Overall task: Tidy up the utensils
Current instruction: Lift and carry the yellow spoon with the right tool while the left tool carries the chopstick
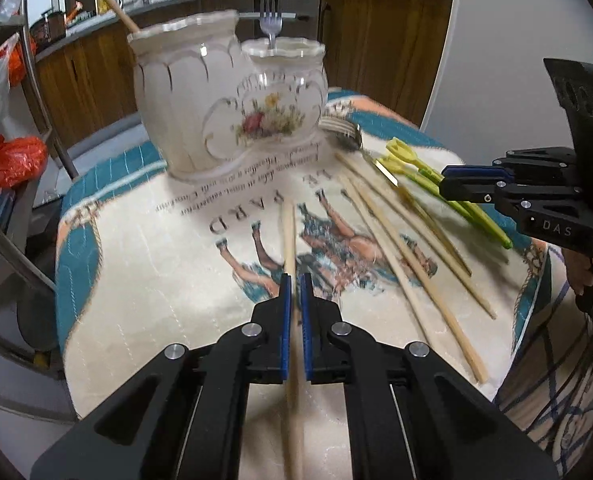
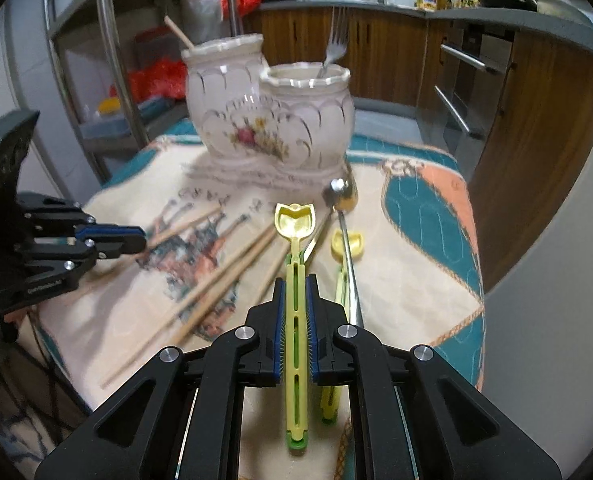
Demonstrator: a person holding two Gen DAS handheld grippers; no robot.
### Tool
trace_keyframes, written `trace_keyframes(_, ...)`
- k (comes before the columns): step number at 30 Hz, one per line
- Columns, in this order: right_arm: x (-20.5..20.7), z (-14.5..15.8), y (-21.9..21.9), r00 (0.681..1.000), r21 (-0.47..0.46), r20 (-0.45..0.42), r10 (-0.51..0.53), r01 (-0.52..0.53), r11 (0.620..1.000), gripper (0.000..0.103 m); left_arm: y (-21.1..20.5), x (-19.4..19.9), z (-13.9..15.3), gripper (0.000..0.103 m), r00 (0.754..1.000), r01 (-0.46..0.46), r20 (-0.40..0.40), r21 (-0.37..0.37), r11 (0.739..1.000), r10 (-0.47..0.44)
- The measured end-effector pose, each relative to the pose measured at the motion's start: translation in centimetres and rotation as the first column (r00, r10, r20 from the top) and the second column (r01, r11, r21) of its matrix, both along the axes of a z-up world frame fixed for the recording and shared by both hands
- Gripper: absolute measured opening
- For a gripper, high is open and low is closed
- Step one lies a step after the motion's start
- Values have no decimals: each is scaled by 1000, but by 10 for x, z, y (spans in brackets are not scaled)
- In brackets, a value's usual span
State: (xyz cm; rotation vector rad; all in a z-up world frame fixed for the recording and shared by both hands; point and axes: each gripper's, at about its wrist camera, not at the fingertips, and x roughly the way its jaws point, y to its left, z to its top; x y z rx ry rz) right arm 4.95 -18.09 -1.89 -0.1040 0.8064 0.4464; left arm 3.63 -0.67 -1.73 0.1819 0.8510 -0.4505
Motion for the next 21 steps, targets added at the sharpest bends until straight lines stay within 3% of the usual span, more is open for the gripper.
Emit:
trace_keyframes(11,0,-1,7,1000,9,7,24,-24,1000,11,-8,4,-8,6,999,5,-50,78,997,-1)
trace_keyframes(12,0,-1,8,1000,9,7,27,-27,1000,11,-7,5,-10,11,999,5,-49,81,997,-1)
trace_keyframes(13,0,0,8,1000,9,7,29,-29,1000,11,-8,5,-11,22,998,5,-56,83,997,-1)
trace_keyframes(15,0,0,8,1000,13,10,28,-28,1000,11,-9,6,-15,26,998,3,-57,89,996,2)
trace_keyframes(18,-1,2,7,999,19,16,29,-29,999,11,-7,9,-15,26,998,-2,-61,72,997,7)
trace_keyframes(21,-2,6,6,999,30,30,30,-31,999,11,-5,11,-15,6,998,-4,-55,73,997,8)
